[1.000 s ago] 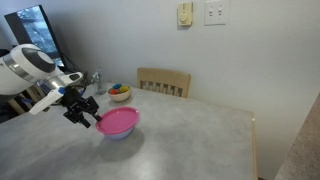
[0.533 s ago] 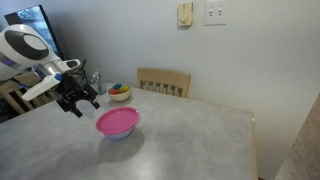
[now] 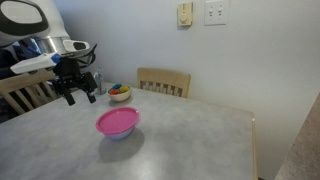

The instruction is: Place the pink plate on the blue bowl

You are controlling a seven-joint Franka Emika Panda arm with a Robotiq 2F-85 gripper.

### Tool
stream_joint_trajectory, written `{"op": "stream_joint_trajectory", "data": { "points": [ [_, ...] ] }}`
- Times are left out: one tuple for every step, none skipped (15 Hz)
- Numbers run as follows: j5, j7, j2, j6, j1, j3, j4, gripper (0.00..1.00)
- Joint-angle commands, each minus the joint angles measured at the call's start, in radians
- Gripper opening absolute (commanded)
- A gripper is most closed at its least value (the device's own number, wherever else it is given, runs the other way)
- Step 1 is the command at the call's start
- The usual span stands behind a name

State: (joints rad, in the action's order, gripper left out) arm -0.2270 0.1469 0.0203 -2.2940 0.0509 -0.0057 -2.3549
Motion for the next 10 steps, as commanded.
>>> {"op": "stream_joint_trajectory", "data": {
  "points": [
    [0.047,0.046,0.006,0.053,-0.024,-0.003,0.014,1.0],
    [0.078,0.086,0.008,0.091,-0.038,-0.017,0.026,1.0],
    [0.09,0.105,0.008,0.106,-0.047,-0.025,0.034,1.0],
    [0.093,0.111,0.008,0.108,-0.051,-0.029,0.035,1.0],
    [0.094,0.111,0.007,0.109,-0.051,-0.029,0.035,1.0],
    [0.095,0.111,0.006,0.109,-0.05,-0.027,0.035,1.0],
    [0.095,0.111,0.005,0.109,-0.049,-0.026,0.035,1.0],
    [0.095,0.111,0.005,0.109,-0.049,-0.025,0.035,1.0],
    [0.095,0.111,0.005,0.109,-0.049,-0.025,0.035,1.0],
    [0.095,0.111,0.005,0.109,-0.049,-0.025,0.035,1.0]
  ]
}}
